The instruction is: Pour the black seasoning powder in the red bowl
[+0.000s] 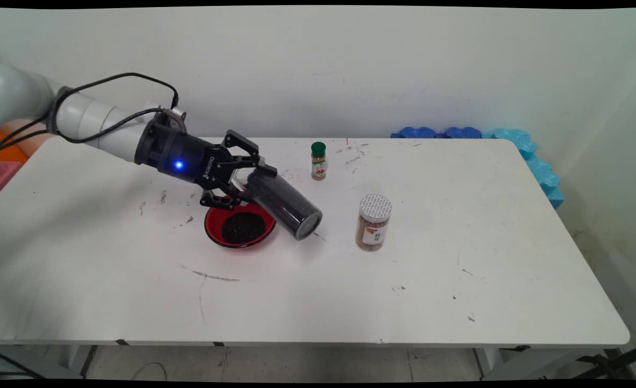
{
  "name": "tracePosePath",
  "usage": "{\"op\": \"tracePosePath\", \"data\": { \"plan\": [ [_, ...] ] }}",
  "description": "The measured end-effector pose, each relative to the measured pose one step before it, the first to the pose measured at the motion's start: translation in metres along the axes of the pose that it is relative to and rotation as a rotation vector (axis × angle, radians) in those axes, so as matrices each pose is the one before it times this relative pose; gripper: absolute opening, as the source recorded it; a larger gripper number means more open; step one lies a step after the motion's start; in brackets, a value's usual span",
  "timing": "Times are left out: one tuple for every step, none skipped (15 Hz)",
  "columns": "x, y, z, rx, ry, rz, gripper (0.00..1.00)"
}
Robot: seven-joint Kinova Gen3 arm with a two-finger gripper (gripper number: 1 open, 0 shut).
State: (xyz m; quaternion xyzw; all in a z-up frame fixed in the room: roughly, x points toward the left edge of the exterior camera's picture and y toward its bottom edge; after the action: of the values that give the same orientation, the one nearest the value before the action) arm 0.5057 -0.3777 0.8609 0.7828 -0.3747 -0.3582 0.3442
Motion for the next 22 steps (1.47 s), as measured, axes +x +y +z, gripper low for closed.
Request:
{"op": "tracePosePath", "data": {
  "plan": [
    [-0.00128, 0.00130, 0.00011, 0.00420, 0.00372, 0.02394, 0.00],
    [-0.00141, 0.00154, 0.00007, 0.00510, 0.00493, 0.02922, 0.00],
    [-0.00131, 0.00160, 0.00007, 0.00530, 0.00602, 0.02959, 0.00],
    [-0.00156, 0.00162, 0.00035, 0.00528, 0.00669, 0.03034, 0.00],
    [-0.00145, 0.00144, 0.00030, 0.00424, 0.00614, 0.02525, 0.00],
    [-0.00174, 0.00174, 0.00053, 0.00567, 0.00768, 0.02933, 0.00],
    [-0.00161, 0.00149, 0.00065, 0.00557, 0.00766, 0.02446, 0.00],
    [-0.00112, 0.00104, 0.00032, 0.00325, 0.00519, 0.01560, 0.00],
    [-0.00168, 0.00173, 0.00076, 0.00567, 0.00924, 0.02283, 0.00],
    [-0.00190, 0.00217, 0.00102, 0.00613, 0.01096, 0.02469, 0.00],
    [-0.00227, 0.00213, 0.00109, 0.00641, 0.01090, 0.02256, 0.00],
    [-0.00192, 0.00212, 0.00112, 0.00539, 0.01026, 0.01805, 0.00],
    [-0.00209, 0.00262, 0.00121, 0.00548, 0.01130, 0.01909, 0.00],
    [-0.00204, 0.00275, 0.00119, 0.00575, 0.01137, 0.01838, 0.00],
    [-0.00167, 0.00249, 0.00092, 0.00569, 0.00983, 0.01578, 0.00],
    [-0.00188, 0.00305, 0.00078, 0.00653, 0.01045, 0.01875, 0.00],
    [-0.00195, 0.00304, 0.00045, 0.00712, 0.00896, 0.01993, 0.00],
    [-0.00173, 0.00281, 0.00010, 0.00668, 0.00626, 0.01956, 0.00],
    [-0.00192, 0.00337, -0.00008, 0.00797, 0.00614, 0.02516, 0.00],
    [-0.00207, 0.00417, -0.00034, 0.00874, 0.00512, 0.03376, 0.00],
    [-0.00115, 0.00290, -0.00022, 0.00520, 0.00192, 0.02725, 0.00],
    [-0.00135, 0.00437, -0.00054, 0.00592, 0.00260, 0.04193, 0.00]
  ]
}}
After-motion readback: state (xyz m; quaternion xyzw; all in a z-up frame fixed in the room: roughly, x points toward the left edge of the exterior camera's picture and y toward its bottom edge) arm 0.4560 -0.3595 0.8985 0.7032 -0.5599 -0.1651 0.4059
